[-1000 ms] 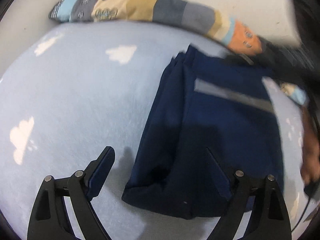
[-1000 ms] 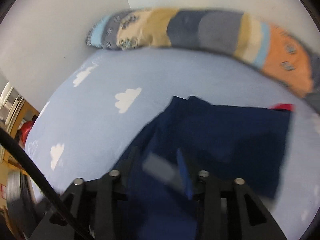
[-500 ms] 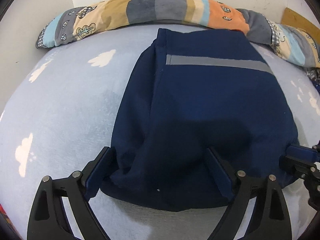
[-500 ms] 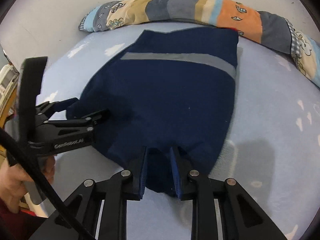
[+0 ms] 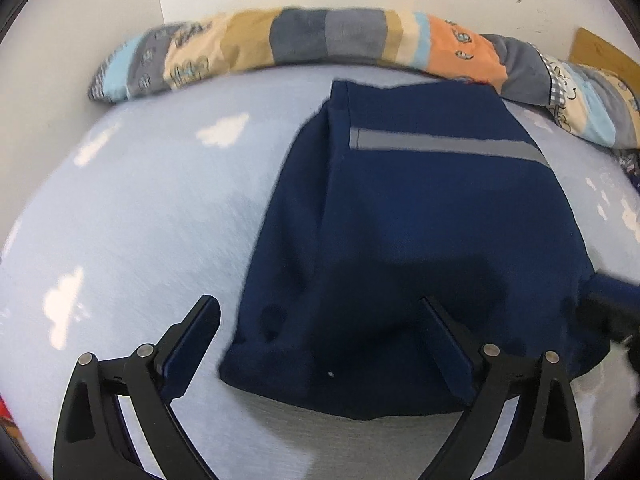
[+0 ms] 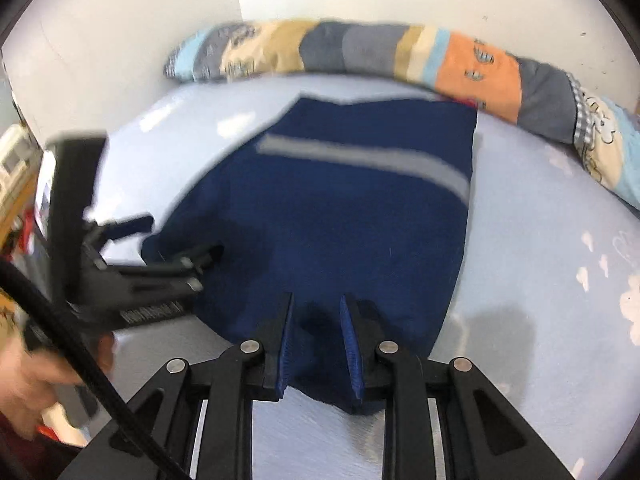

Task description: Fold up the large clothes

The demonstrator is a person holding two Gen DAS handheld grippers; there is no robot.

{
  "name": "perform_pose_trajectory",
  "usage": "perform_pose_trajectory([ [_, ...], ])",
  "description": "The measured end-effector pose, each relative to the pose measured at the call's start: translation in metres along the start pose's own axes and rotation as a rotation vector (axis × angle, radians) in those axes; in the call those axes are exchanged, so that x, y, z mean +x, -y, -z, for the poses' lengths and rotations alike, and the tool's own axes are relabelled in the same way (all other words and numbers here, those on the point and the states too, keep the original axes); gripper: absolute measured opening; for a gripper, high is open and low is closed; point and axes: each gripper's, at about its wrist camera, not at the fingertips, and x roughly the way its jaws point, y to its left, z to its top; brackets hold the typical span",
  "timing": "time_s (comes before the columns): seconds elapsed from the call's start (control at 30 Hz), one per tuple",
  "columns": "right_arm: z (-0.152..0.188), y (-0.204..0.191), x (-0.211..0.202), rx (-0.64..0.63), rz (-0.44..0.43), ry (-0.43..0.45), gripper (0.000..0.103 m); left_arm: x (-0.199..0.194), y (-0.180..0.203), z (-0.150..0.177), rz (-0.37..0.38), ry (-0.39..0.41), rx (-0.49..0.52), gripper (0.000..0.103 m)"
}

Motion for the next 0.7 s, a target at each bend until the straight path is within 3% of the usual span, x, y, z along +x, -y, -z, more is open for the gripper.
perform_pose_trajectory([
  [0.2,0.001,-0.002,0.013,0.016,-0.018,-0.021,0.026,-0.013,0.006,-0.004,-0.044,0.068,0.063,0.098],
  [0.43,0.012,0.003,0.038,0.062,-0.059,-0.100,0.026,-0.009,0.008,-0.004,-0.063,0.073,0.086,0.098],
  [0.7,0.010,-0.003,0.033,0.029,-0.045,-0.090,0.026,-0.013,0.009,-0.006,-0.071,0.092,0.090,0.098],
])
